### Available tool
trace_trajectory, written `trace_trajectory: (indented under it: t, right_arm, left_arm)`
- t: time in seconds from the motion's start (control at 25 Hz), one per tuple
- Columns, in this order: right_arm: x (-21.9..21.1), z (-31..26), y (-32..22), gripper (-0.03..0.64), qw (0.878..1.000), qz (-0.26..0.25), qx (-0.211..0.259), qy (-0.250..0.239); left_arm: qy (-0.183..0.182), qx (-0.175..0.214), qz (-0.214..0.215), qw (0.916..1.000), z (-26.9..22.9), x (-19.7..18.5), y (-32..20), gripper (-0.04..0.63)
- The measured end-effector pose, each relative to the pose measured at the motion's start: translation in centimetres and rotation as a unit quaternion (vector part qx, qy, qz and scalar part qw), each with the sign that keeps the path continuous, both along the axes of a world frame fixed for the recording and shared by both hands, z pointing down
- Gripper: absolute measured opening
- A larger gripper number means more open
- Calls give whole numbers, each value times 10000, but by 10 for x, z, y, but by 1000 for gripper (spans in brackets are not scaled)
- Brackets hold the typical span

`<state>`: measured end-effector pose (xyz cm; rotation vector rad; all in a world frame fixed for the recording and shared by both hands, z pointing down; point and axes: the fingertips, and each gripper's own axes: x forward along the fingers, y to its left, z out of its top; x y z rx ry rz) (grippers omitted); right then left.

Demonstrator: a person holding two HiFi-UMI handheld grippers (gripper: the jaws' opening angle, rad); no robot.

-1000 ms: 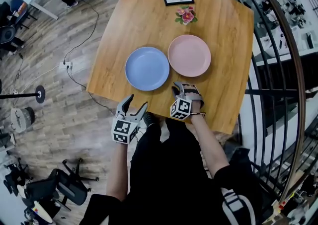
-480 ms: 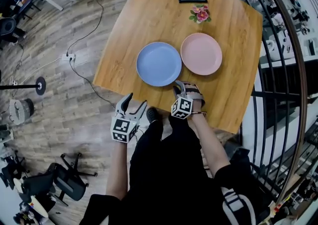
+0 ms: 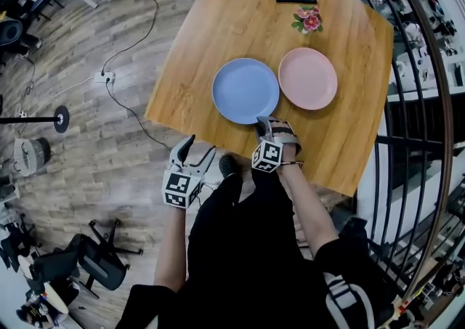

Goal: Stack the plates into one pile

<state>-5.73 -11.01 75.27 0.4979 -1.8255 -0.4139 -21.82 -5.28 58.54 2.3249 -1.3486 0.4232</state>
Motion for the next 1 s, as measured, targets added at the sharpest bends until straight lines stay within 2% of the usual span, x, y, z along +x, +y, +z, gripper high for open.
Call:
trace_trajectory:
  t: [0.28, 0.56, 0.76, 1.0]
  right_arm:
    - [-16, 14, -4, 129, 9993, -226, 86, 269]
    - [-30, 16, -1, 95, 9979, -442, 251, 404]
    - [-33, 19, 1, 41, 9957, -611, 354, 606]
    - [-45, 12, 4, 32, 9924, -897, 455, 706]
  left_arm:
    - [-67, -12, -24, 10000, 8, -23, 1, 288]
    - [-67, 7, -26, 10000, 9, -31, 5, 288]
    - [-55, -32, -22, 10000, 12, -34, 9, 288]
    - [-63, -21, -35, 10000, 12, -39, 13, 288]
